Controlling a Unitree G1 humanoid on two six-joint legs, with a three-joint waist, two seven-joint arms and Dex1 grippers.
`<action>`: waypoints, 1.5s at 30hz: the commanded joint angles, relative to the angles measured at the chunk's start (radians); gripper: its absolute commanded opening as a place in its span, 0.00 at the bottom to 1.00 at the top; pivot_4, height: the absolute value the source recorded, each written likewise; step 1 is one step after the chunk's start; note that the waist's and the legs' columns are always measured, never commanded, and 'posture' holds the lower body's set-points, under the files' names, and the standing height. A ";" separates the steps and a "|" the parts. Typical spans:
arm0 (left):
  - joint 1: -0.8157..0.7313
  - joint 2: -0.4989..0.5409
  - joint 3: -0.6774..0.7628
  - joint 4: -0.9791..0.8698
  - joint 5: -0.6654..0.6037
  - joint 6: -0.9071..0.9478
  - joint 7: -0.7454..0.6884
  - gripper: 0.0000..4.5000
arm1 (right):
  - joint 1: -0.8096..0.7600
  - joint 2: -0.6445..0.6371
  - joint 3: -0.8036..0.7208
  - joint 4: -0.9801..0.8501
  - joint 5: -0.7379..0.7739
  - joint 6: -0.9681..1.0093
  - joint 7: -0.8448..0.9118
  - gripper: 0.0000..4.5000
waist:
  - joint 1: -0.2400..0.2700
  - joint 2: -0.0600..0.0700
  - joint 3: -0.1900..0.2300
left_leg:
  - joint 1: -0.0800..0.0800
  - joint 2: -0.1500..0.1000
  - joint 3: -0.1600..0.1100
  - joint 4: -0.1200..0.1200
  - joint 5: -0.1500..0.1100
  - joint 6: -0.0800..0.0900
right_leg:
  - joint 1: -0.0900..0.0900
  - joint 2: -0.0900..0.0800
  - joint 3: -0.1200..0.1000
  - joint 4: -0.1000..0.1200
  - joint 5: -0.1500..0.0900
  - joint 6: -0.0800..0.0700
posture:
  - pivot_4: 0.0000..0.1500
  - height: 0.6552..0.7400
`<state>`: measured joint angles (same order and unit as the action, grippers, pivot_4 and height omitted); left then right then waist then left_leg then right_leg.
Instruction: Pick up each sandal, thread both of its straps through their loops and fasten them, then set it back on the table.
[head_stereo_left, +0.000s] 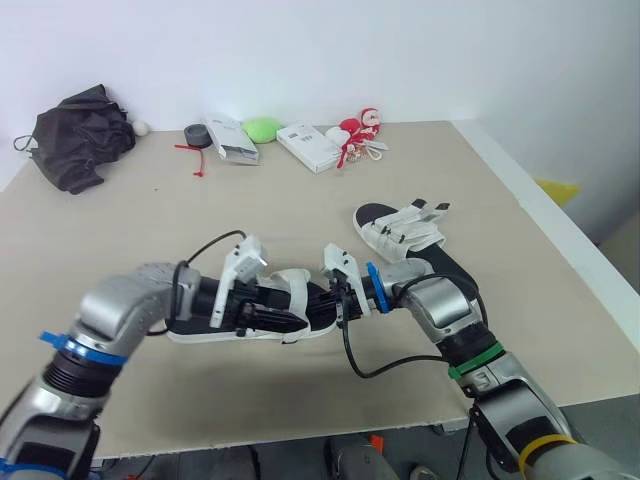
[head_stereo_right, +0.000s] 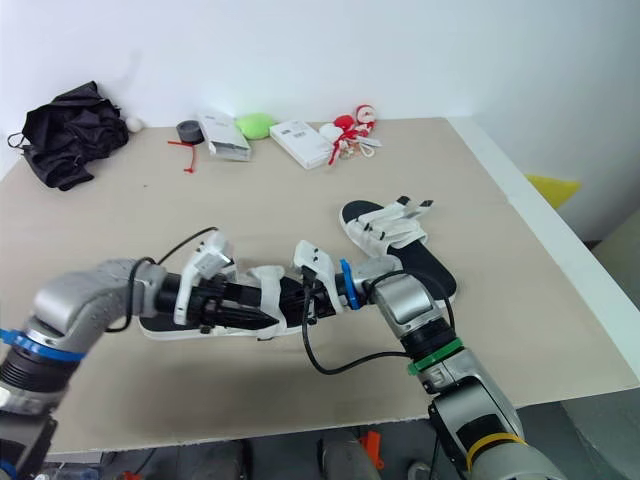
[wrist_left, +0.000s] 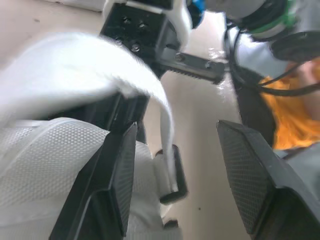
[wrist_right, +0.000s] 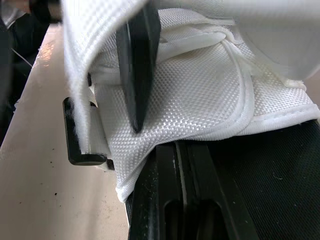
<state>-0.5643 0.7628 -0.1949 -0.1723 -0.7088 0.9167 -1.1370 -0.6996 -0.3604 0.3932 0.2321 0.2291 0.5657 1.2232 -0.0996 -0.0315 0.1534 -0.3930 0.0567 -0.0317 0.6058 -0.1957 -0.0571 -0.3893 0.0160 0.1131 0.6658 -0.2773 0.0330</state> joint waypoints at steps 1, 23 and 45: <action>-0.050 0.064 0.060 0.041 0.032 -0.065 -0.076 0.60 | 0.036 -0.015 0.054 0.057 -0.057 0.025 -0.019 0.00 | 0.000 0.000 0.000 | 0.000 0.000 0.000 -0.002 0.000 0.000 | 0.000 0.000 0.000 0.000 -0.001 -0.001 | 1.00 0.98; 0.576 0.021 0.260 -0.284 0.106 -0.384 0.009 0.60 | 0.012 -0.004 0.067 0.079 -0.058 0.015 0.010 0.00 | 0.000 -0.005 0.005 | 0.001 0.003 0.001 -0.003 0.001 -0.003 | -0.002 -0.001 -0.001 0.000 -0.003 -0.008 | 1.00 0.98; 0.531 -0.208 0.079 -0.151 0.275 -0.548 0.151 0.60 | 0.025 -0.011 0.054 0.049 -0.041 0.041 0.008 0.00 | 0.001 -0.004 0.005 | 0.001 0.002 0.002 -0.002 0.001 -0.003 | -0.001 -0.001 0.000 0.000 0.000 -0.003 | 1.00 0.98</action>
<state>-0.0048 0.5653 -0.1241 -0.3220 -0.4232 0.3665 -1.0171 -0.7141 -0.3585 0.3935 0.2455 0.2283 0.5696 1.2404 -0.0985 -0.0359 0.1580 -0.3922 0.0590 -0.0294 0.6036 -0.1951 -0.0596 -0.3904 0.0153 0.1129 0.6660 -0.2773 0.0301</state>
